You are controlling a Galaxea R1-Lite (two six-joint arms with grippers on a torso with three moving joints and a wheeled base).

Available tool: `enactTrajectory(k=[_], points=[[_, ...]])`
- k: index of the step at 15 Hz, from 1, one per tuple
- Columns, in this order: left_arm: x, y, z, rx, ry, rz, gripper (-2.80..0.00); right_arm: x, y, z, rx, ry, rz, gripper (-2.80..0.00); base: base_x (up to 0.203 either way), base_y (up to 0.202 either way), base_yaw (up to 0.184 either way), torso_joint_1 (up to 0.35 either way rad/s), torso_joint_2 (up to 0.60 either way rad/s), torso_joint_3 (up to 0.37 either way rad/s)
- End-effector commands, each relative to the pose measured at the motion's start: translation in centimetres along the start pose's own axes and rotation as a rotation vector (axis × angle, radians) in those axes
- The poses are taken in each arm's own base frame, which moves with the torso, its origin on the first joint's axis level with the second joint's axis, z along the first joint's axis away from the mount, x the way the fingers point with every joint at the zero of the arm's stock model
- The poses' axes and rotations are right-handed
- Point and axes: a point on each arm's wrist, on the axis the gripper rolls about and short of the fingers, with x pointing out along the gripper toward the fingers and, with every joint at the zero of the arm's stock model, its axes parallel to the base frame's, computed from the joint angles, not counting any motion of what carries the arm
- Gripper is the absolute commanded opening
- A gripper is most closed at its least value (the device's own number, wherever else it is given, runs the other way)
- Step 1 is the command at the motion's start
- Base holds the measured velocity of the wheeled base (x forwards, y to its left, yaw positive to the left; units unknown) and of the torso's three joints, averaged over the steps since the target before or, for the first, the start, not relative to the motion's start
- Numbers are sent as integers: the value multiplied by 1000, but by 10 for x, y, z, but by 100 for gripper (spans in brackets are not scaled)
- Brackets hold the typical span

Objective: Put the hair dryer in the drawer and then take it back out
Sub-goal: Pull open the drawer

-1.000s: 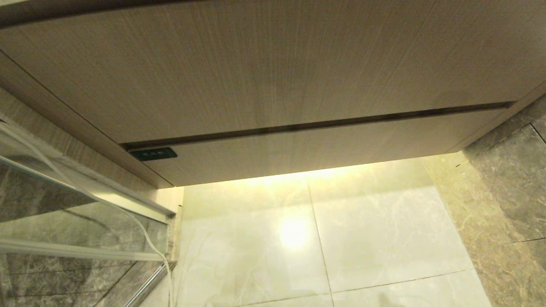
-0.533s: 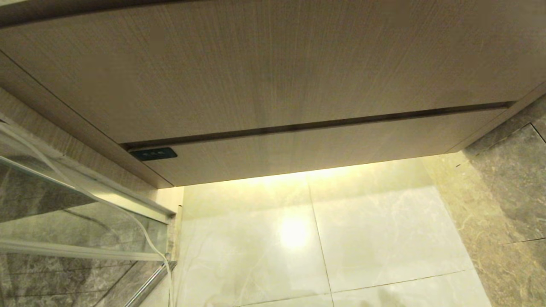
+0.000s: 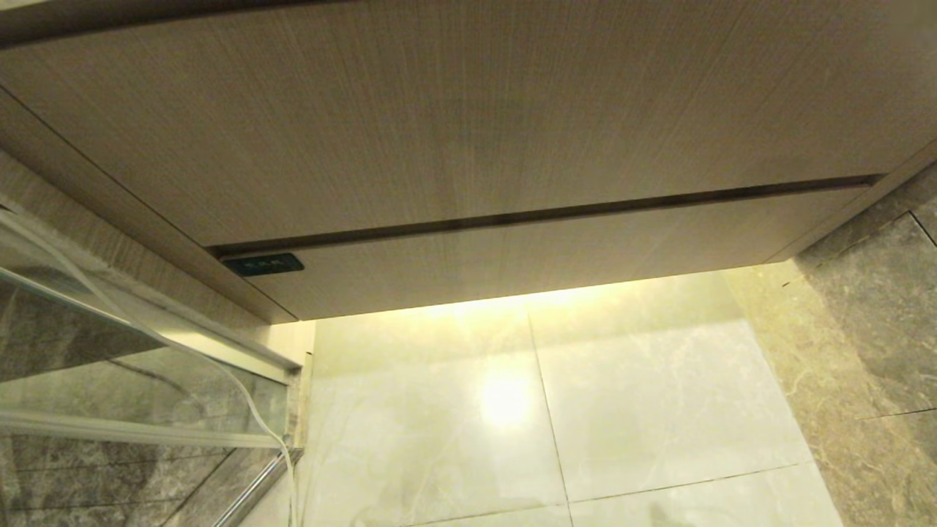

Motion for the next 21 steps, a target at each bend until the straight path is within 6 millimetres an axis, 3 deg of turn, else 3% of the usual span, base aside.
enactTrajectory(k=[1,19,21], points=[[0,0,0,0,0,0,0,-4,1,1,-12,-7,-13,0,0,0,0,0,0,0],[0,0,0,0,-1,0,0,-7,5,1,88,3,4,0,0,0,0,0,0,0],[0,0,0,0,0,0,0,10,-2,-2,184,-28,89,0,0,0,0,0,0,0]])
